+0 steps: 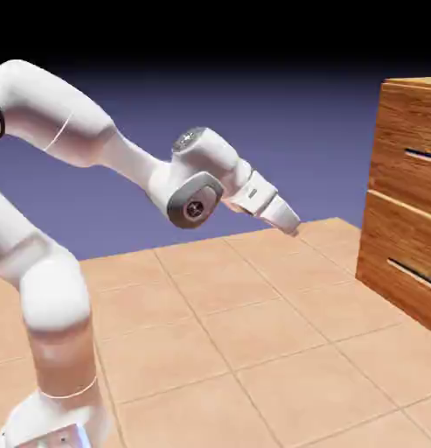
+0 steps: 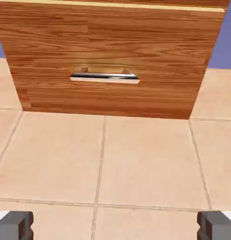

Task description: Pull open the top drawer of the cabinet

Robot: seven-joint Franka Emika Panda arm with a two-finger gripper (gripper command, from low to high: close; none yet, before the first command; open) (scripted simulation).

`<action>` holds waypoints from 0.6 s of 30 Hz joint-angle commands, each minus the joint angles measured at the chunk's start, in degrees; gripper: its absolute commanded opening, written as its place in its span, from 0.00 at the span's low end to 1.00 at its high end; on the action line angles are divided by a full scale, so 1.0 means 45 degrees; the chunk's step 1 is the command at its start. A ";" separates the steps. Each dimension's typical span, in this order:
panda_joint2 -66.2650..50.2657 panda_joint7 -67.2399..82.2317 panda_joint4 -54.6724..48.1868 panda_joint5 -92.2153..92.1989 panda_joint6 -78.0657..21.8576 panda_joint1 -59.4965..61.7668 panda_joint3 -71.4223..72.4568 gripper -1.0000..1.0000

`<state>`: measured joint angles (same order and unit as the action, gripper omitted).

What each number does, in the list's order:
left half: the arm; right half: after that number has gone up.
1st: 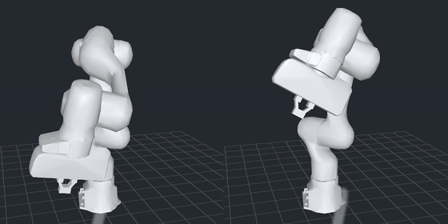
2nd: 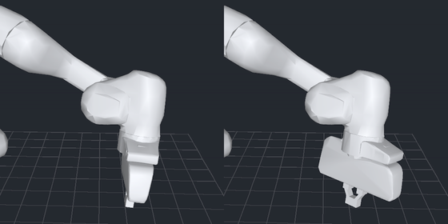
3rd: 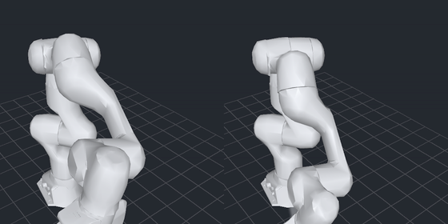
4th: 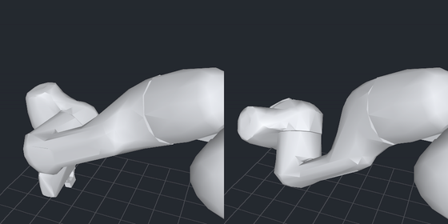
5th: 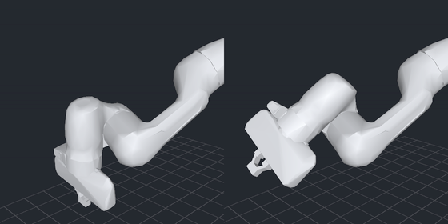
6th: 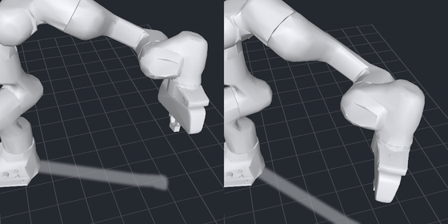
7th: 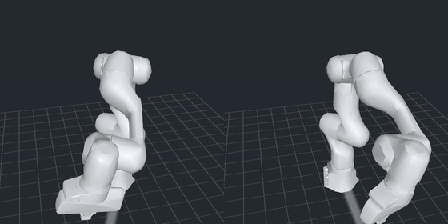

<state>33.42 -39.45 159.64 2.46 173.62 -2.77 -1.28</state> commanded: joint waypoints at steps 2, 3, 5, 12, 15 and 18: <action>0.0280 0.1108 -0.0501 0.0906 -0.0141 -0.0769 -0.0473 0.50; 0.0421 0.1662 -0.0752 0.1358 -0.0212 -0.1154 -0.0710 0.50; 0.0701 0.2769 -0.1253 0.2264 -0.0353 -0.1923 -0.1183 0.50; 0.1682 0.6645 -0.3006 0.5432 -0.0848 -0.4614 -0.2839 0.50; 0.2102 0.8307 -0.3757 0.6790 -0.1060 -0.5767 -0.3549 0.50; 0.2523 0.9968 -0.4509 0.8148 -0.1272 -0.6920 -0.4258 0.50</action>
<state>44.77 5.40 139.35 39.12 167.90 -33.91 -20.45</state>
